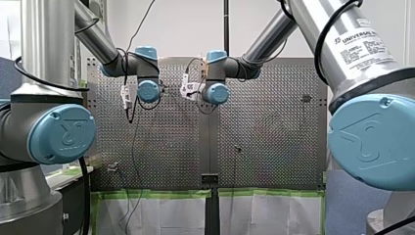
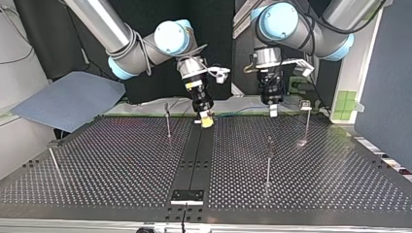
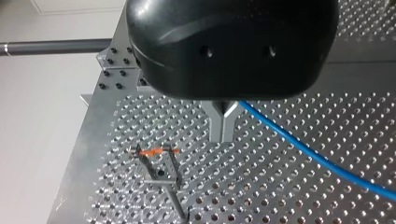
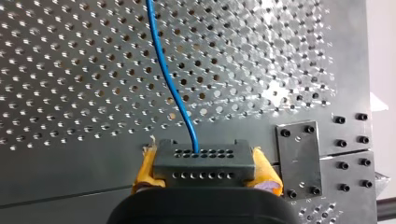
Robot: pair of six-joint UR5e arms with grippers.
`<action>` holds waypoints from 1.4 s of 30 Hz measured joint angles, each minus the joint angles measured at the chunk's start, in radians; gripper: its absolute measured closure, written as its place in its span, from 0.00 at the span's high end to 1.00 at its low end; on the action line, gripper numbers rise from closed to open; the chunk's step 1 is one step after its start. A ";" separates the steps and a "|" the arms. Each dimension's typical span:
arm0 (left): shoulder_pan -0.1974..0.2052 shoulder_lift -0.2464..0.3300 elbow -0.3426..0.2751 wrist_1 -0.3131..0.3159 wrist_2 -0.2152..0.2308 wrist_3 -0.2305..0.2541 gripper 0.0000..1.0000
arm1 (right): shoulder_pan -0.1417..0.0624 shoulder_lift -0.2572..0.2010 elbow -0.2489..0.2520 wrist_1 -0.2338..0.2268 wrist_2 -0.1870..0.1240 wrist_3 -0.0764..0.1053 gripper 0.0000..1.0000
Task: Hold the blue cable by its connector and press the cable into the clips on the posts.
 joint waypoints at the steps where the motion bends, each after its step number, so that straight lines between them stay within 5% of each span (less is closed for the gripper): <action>1: 0.003 -0.001 0.002 0.000 0.003 0.000 0.02 | -0.003 0.000 -0.005 0.002 -0.001 0.005 0.00; 9: 0.026 -0.027 0.027 -0.010 0.041 0.002 0.02 | -0.023 0.009 -0.039 0.020 -0.005 0.026 0.00; 42: 0.055 -0.012 0.074 -0.076 0.073 0.020 0.02 | -0.036 0.062 -0.175 0.081 -0.024 0.027 0.00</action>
